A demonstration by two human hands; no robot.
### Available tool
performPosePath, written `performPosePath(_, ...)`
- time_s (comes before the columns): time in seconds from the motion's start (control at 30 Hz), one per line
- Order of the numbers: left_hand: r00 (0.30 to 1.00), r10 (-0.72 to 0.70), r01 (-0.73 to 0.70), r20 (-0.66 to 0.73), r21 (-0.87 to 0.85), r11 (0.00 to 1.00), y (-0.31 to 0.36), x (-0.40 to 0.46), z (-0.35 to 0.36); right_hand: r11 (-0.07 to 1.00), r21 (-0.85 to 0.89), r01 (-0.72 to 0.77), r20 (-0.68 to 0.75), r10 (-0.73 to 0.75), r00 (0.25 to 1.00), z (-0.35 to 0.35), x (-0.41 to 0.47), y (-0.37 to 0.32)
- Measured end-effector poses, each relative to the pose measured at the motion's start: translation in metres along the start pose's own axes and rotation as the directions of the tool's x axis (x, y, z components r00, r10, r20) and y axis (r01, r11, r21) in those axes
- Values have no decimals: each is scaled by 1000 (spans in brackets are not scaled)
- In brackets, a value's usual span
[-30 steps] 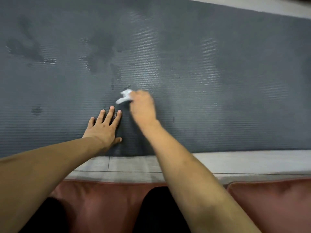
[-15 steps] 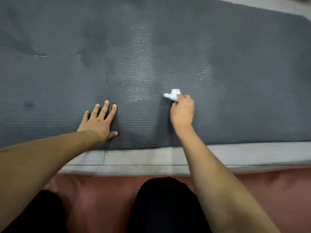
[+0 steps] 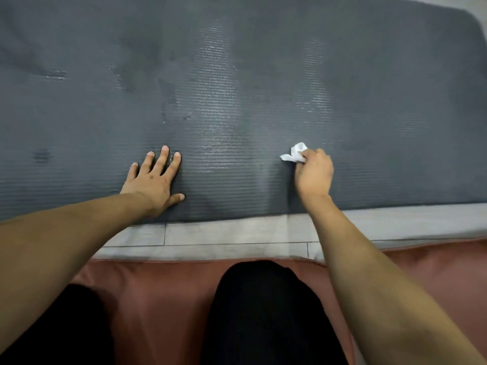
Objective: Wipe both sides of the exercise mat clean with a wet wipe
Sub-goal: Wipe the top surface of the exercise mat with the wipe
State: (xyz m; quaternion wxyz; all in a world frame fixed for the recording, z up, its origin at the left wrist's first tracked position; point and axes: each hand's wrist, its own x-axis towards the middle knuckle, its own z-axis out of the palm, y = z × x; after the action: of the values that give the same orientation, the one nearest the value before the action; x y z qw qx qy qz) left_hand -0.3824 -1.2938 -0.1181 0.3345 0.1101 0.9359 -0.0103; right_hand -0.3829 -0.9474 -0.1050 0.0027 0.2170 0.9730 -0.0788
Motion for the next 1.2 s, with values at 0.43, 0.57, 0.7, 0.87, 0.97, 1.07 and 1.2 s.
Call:
performPosePath(0.43,999,24,-25,-29,-28,999,-4,2,2,940,-46,339,149,-329,933,2,-38,5)
performPosePath(0.57,999,17,-17,-42,-5,1000,-3,2,4,979,39,-200,80,197,977,-9,-27,68)
performPosePath(0.7,999,14,-15,-32,-22,1000,-2,1,3,966,212,150,138,-182,974,15,-64,-34)
performPosePath(0.87,999,7,-8,-39,-29,1000,-5,1,3,720,304,624,416,-690,593,20,-115,-126)
performPosePath(0.97,999,14,-15,-36,-24,1000,-5,1,1,751,185,633,364,-651,666,19,-92,-64)
performPosePath(1.07,999,20,-21,-43,-25,999,-5,1,3,914,60,402,173,-406,897,8,-59,39)
performPosePath(1.2,998,22,-24,-53,-34,999,-5,1,4,980,112,-165,55,159,986,-11,-52,83)
